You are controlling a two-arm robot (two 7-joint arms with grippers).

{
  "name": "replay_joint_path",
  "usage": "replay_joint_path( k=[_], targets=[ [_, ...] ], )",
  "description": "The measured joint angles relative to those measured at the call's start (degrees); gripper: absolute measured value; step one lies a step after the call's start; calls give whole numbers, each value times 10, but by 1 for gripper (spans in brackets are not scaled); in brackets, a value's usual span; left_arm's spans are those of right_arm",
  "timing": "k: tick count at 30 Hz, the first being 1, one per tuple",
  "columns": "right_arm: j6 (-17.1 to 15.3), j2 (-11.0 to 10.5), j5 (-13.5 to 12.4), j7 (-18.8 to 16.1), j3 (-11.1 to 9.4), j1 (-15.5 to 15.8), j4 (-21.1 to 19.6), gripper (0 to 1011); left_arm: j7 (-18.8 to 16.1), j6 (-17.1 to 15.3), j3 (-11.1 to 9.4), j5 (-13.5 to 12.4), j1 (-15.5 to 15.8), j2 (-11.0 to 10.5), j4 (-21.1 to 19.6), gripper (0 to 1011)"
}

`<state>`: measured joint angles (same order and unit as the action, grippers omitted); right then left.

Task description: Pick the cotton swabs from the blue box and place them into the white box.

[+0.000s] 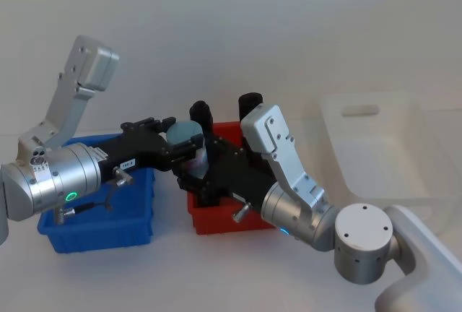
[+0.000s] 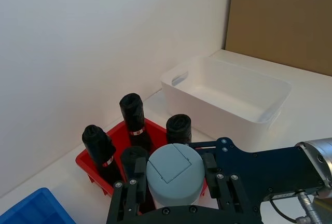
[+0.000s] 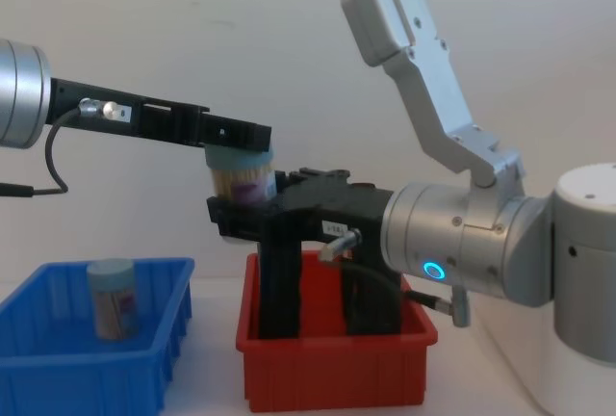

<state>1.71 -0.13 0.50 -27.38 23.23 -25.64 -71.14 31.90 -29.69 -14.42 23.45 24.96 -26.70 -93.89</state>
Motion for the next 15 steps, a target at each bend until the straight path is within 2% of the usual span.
replay_joint_path(
  k=[5,15],
  targets=[
    [2,5,-6,-3,1,-9,16,632,-1,0,0,-1,0,0,0,659],
    [3,9,-14,-7,2,-17,31,624,-1,0,0,-1,0,0,0,663]
  ],
)
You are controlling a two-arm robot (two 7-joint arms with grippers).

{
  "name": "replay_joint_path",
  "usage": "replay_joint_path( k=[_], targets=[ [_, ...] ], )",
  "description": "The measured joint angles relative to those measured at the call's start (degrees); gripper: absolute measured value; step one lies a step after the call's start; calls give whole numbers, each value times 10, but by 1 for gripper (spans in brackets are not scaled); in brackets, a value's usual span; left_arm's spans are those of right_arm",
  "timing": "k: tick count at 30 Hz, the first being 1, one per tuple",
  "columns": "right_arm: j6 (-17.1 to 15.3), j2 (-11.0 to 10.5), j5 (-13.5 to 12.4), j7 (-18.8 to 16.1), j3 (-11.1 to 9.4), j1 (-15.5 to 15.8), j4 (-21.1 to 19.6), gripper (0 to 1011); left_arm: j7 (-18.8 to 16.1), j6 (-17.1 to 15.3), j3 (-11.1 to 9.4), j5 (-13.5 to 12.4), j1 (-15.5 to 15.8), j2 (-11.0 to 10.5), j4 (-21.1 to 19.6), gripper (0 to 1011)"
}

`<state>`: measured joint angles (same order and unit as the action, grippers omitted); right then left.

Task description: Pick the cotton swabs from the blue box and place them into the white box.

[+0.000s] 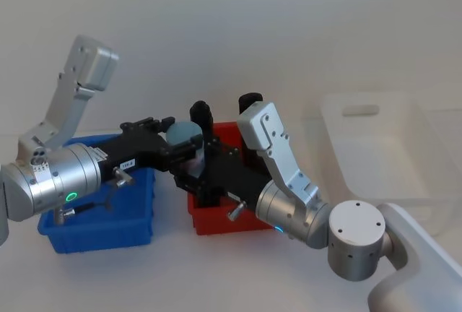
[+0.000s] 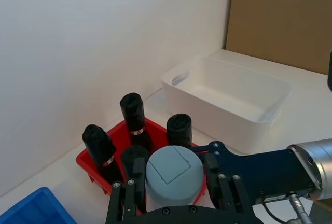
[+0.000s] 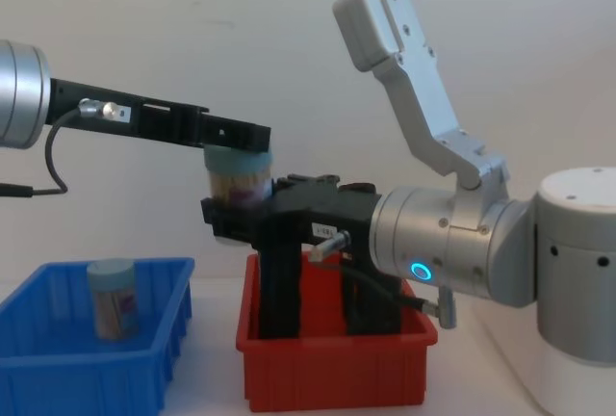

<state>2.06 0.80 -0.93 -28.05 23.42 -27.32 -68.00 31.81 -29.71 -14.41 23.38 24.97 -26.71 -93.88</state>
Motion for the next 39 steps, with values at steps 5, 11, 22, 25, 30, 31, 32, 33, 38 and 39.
replay_joint_path(
  k=[5,11,22,25,30,31,32,33,38,39],
  targets=[
    [0,1,-3,0,1,-2,4,624,1,0,0,1,0,0,0,835],
    [-2,1,-4,4,2,-2,5,624,1,0,0,1,0,0,0,982],
    [-15,-3,-4,37,3,7,-8,624,1,0,0,1,0,0,0,1004],
    [-19,-5,-3,53,3,13,-18,624,1,0,0,1,0,0,0,1004],
    [-23,-14,-4,88,1,30,-43,624,1,0,0,1,0,0,0,1004],
    [-24,-15,-5,94,1,33,-47,624,1,0,0,1,0,0,0,1004],
    [-24,-17,-5,99,0,36,-52,624,1,0,0,1,0,0,0,1004],
    [-24,-21,-8,111,-2,43,-61,624,1,0,0,1,0,0,0,1004],
    [-23,-37,-18,142,-10,64,-94,624,1,0,0,1,0,0,0,1004],
    [-23,-43,-22,151,-14,71,-105,624,1,0,0,1,0,0,0,1004]
  ],
)
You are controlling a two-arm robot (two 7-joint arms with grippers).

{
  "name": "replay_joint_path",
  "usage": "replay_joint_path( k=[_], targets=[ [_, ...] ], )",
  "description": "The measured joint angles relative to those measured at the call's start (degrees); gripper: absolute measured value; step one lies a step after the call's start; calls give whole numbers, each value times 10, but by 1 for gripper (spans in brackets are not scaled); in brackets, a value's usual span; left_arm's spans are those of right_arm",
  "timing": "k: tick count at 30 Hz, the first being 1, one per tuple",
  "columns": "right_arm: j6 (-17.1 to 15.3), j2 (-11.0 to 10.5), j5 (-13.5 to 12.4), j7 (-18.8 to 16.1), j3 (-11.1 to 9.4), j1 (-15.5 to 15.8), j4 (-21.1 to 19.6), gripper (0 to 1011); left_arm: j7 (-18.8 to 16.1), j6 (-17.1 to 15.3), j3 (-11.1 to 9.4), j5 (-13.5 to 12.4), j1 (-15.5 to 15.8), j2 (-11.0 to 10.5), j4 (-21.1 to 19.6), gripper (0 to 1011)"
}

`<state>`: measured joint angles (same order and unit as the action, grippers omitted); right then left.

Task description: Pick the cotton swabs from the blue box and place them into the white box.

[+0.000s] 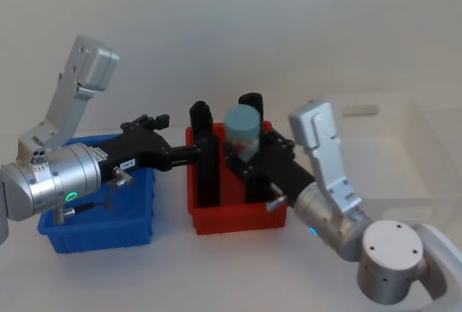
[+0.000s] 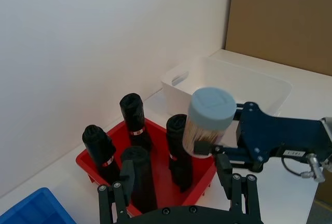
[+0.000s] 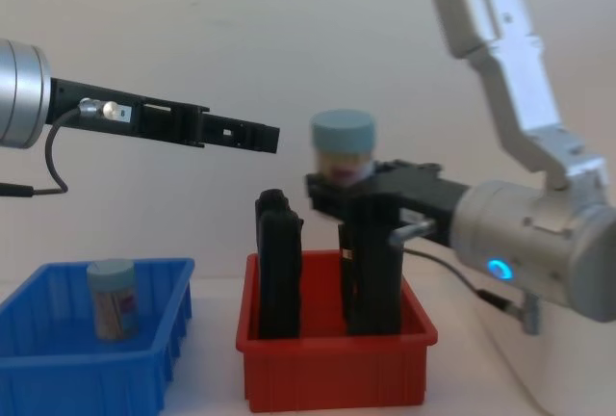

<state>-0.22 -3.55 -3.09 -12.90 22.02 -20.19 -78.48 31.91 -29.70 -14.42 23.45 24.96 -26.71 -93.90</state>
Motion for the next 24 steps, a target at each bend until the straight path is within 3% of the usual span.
replay_joint_path(
  k=[14,24],
  targets=[
    [9,-65,-51,85,-47,64,-78,624,0,0,0,0,0,0,0,1004],
    [9,-107,-101,129,-90,91,-87,624,0,0,0,0,0,0,0,1004]
  ],
)
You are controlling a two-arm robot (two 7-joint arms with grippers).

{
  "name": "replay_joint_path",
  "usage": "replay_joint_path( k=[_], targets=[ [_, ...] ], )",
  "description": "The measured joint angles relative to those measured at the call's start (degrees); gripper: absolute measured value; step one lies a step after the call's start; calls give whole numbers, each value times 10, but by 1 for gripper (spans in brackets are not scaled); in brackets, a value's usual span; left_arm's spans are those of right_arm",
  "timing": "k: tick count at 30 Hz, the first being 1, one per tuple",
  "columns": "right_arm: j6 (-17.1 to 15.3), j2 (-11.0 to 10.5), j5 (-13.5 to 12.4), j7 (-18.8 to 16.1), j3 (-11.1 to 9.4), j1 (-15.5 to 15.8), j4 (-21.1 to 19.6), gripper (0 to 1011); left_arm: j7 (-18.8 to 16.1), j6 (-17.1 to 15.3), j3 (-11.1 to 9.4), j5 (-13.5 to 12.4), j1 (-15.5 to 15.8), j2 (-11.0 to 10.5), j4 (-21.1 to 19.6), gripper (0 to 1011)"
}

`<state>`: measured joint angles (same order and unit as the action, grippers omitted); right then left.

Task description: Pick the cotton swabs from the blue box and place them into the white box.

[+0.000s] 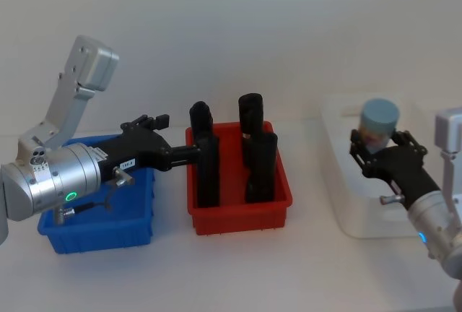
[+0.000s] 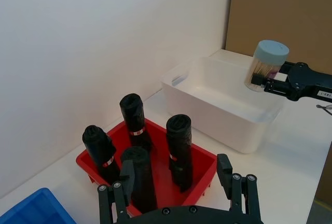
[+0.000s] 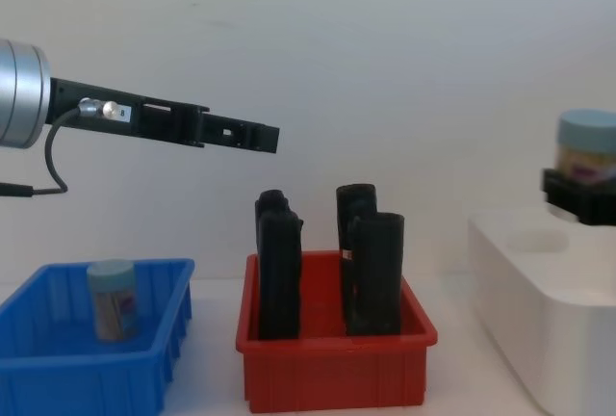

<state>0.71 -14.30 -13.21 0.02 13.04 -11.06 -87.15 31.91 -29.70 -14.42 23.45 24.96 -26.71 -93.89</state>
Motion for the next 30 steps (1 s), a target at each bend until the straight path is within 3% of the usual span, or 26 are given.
replay_joint_path(
  k=[8,18,21,30],
  targets=[
    [-4,-18,-37,10,-24,1,28,624,0,0,0,0,0,0,0,1004],
    [-4,-26,-61,6,-39,-10,60,624,0,0,0,0,0,0,0,1004],
    [-4,-26,-64,4,-41,-11,65,673,0,0,0,0,0,0,0,1004],
    [3,-29,-70,-1,-48,-14,76,958,0,0,0,0,0,0,0,1004]
  ],
)
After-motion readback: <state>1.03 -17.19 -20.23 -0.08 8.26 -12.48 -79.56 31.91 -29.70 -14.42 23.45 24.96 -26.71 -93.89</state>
